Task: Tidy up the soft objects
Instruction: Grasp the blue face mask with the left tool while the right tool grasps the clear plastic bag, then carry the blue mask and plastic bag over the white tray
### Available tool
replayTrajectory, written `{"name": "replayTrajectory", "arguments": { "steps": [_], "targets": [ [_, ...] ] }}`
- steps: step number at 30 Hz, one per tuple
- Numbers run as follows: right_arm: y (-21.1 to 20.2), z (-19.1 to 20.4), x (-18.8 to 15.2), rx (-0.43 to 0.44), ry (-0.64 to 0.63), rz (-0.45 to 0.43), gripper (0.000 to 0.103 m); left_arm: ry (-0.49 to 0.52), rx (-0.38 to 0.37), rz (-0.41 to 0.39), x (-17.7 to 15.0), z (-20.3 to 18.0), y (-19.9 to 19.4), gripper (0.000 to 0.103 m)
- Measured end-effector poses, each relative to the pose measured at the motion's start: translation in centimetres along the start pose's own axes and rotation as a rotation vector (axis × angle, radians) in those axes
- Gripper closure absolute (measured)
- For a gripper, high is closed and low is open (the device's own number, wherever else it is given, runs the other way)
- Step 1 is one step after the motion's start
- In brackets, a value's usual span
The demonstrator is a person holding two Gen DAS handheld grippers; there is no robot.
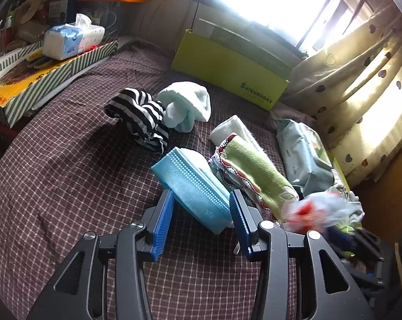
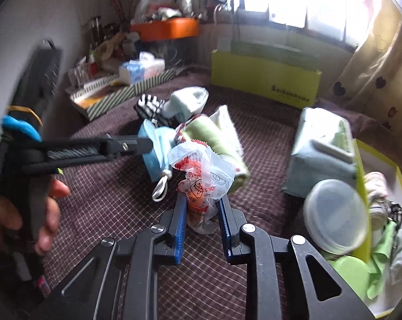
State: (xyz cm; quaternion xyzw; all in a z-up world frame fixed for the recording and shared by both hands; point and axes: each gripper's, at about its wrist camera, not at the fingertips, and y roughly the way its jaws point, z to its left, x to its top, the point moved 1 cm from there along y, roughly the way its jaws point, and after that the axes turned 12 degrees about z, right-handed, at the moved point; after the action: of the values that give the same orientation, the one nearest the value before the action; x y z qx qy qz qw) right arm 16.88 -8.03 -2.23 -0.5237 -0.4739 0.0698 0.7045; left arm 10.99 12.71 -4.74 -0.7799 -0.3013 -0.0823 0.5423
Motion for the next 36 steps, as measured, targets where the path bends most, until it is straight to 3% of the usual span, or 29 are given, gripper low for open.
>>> {"name": "replayTrajectory", "arguments": {
  "steps": [4, 15, 18, 22, 36],
  "targets": [
    [-1.4, -1.3, -0.1, -0.005, 0.029, -0.033, 0.082, 0.011, 0.025, 0.015, 0.3, -1.0, 1.2, 0.05],
    [-2.2, -2.9, -0.5, 0.007, 0.055, -0.058, 0.082, 0.048, 0.166, 0.026, 0.8, -1.9, 2.9, 0.05],
    [-2.7, -3.1, -0.7, 0.01, 0.065, -0.069, 0.082, 0.039, 0.19, 0.022, 0.6, -1.6, 2.8, 0.068],
    [-3.5, -3.3, -0.9, 0.008, 0.075, -0.085, 0.082, 0.038, 0.199, -0.004, 0.3, -1.4, 1.8, 0.08],
    [-6.3, -4.1, -2.1, -0.005, 0.142, -0.139, 0.082, 0.104, 0.132, -0.11, -1.7, -3.5, -3.6, 0.081]
  ]
}}
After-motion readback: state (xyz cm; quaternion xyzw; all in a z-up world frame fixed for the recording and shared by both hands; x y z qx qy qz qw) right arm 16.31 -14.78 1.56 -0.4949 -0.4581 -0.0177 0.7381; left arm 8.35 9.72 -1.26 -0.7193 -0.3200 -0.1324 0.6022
